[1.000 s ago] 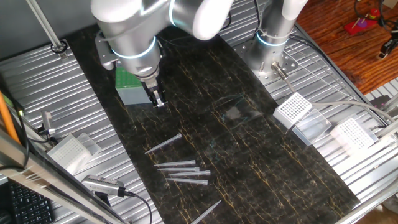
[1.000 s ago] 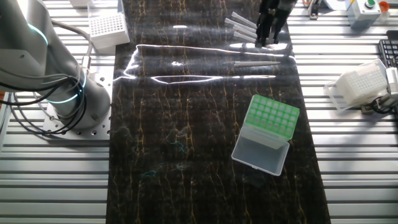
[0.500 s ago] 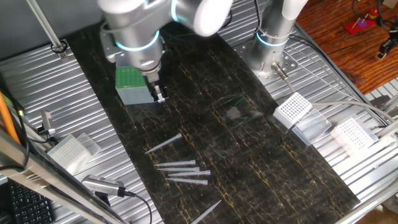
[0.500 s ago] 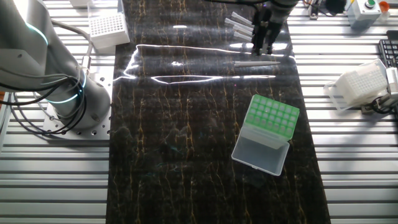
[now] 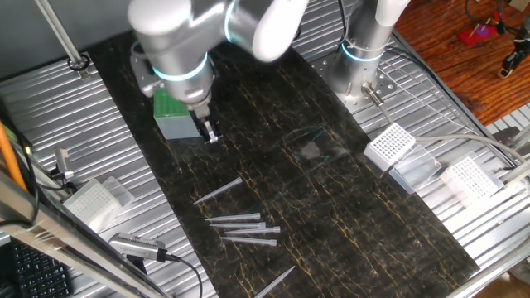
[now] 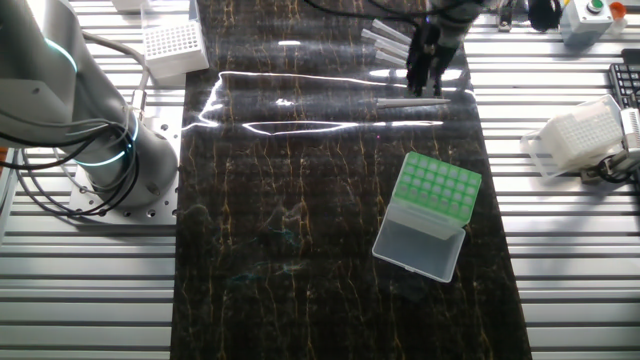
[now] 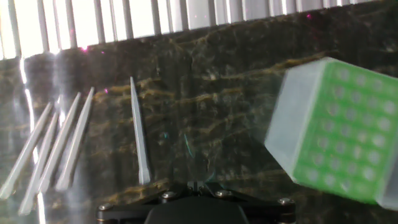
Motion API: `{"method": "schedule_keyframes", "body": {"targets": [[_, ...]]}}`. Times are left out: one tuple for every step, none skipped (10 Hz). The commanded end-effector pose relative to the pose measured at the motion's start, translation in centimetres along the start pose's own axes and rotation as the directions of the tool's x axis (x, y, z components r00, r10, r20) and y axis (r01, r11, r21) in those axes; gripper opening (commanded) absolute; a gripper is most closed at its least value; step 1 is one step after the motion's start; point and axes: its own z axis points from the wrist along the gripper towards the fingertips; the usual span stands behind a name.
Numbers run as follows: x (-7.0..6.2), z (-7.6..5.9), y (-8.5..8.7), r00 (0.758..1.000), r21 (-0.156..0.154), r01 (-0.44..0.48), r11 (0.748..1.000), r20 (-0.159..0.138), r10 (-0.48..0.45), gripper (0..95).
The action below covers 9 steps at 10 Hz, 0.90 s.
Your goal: Insert a large pipette tip into the holder for large pipette tips
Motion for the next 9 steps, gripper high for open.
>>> {"method": "schedule_keyframes", "body": {"targets": [[-0.2, 1.3, -0.01, 0.999, 0.002, -0.051, 0.999, 0.008, 0.051, 0.0], [-0.29, 1.75, 0.01, 0.999, -0.001, -0.052, 0.999, 0.002, 0.052, 0.0], [-0.29, 2.03, 0.01, 0.999, 0.0, -0.04, 0.999, -0.009, 0.04, 0.0], [-0.3, 2.1, 0.01, 1.0, 0.0, -0.021, 1.0, -0.021, 0.021, 0.0], [-0.25, 2.12, 0.05, 1.0, 0.0, -0.013, 1.0, -0.026, 0.013, 0.0], [-0.25, 2.12, 0.05, 1.0, 0.004, -0.012, 1.0, -0.024, 0.012, 0.0], [-0.25, 2.13, 0.05, 0.999, 0.004, 0.0, 1.0, -0.033, 0.0, 0.0], [-0.25, 2.13, 0.05, 0.999, 0.004, 0.002, 1.0, -0.038, -0.002, 0.0], [-0.25, 2.13, 0.05, 0.999, 0.005, 0.0, 1.0, -0.044, 0.001, 0.0]]}}
